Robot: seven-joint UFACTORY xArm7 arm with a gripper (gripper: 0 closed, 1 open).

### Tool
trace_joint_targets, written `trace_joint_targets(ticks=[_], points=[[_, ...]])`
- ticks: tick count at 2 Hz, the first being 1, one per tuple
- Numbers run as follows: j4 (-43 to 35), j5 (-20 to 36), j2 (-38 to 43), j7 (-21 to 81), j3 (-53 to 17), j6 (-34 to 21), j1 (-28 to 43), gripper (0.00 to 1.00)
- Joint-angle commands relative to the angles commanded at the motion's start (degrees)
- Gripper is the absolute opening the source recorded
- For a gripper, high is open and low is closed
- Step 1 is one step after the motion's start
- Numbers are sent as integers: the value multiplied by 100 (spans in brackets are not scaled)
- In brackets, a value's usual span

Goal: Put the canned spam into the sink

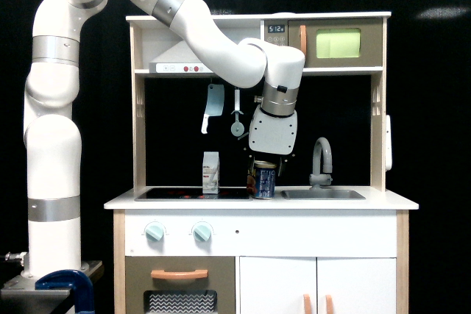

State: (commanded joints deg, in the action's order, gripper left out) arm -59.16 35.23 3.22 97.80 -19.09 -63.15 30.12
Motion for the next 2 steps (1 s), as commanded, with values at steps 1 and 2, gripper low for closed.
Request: trace_joint_targets(ticks=[1,2], points=[[81,24,-69,-215,265,153,8,100],[205,-6,-202,-294,383,198,-37,0]])
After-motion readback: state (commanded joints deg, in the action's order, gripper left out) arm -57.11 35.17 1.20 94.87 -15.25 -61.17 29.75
